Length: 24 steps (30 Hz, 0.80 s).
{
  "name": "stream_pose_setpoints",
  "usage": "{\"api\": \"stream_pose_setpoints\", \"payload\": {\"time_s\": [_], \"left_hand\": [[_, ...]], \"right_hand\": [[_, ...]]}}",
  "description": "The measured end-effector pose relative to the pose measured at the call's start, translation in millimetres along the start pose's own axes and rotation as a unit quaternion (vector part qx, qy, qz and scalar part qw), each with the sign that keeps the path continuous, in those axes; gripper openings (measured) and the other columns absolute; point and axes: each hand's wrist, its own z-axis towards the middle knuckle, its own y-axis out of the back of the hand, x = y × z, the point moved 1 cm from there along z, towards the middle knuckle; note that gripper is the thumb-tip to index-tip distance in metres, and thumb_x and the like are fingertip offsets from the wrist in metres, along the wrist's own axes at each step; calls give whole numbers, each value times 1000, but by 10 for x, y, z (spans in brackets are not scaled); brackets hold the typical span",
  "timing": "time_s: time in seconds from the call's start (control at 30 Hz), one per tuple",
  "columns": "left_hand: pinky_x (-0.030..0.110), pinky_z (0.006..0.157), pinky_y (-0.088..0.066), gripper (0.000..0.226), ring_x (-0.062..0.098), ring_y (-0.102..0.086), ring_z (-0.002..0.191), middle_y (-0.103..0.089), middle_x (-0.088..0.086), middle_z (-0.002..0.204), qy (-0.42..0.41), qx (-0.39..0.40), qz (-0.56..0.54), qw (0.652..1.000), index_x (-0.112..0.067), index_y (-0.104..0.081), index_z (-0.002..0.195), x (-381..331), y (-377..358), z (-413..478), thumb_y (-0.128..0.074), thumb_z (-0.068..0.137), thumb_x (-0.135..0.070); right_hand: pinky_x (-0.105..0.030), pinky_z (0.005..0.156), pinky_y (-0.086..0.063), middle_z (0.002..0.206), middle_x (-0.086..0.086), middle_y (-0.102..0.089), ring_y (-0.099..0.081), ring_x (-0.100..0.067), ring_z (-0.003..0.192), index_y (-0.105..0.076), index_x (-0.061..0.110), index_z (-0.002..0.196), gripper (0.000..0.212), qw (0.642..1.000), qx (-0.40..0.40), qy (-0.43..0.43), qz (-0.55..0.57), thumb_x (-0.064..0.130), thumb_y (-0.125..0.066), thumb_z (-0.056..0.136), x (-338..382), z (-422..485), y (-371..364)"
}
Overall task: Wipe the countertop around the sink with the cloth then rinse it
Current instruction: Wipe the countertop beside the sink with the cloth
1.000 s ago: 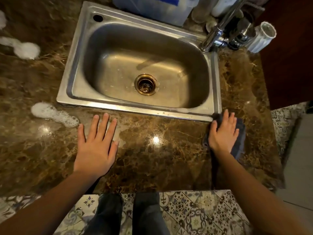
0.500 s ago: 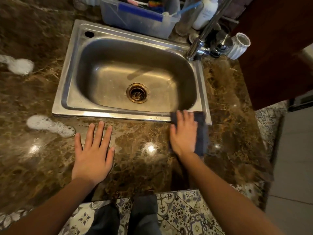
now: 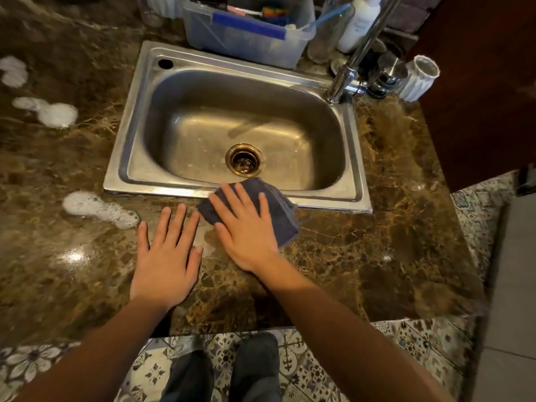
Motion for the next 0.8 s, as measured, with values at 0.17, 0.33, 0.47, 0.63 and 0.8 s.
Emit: {"api": "stream_pose_setpoints", "payload": {"time_s": [0.17,0.33,0.47,0.63,0.8], "left_hand": [[52,116,-5,61,24,-9,149,-15,3,161,11,8,2,1000,-21,-21,153,12,-7,6,-23,96,-42],[55,116,-9,62,25,-11,149,-18,4,161,17,11,7,1000,-19,-23,153,-5,-3,8,-24,95,-42],[57,115,-11,62,27,-15,148,-21,7,160,10,5,12,1000,-17,-26,152,-10,8,8,-27,95,-40],[57,116,-10,62,27,-13,148,-20,7,160,15,4,12,1000,-18,-22,153,-19,1,16,-28,95,-40],[57,116,-7,62,28,-14,148,-19,8,160,8,-1,3,1000,-18,-19,153,-27,31,21,-28,96,-41]], "right_hand": [[-52,117,4,160,5,-18,-7,-16,148,-18,38,151,55,998,19,-64,-13,48,-21,98,-1016,-335,180],[-51,118,-4,158,3,-26,-11,-16,148,-28,31,149,60,981,-7,-191,-1,50,-19,93,-1964,-792,304],[-49,119,-2,161,1,-17,-3,-18,149,-28,28,150,63,968,-20,-249,-1,51,-16,92,-2153,-923,311],[-47,119,0,162,-3,-11,4,-20,149,-21,23,153,67,974,-10,-228,-4,51,-15,92,-1714,-809,239],[-41,119,8,162,3,-7,8,-15,148,-11,32,154,58,996,37,-85,5,45,-19,98,-765,-337,141]]}}
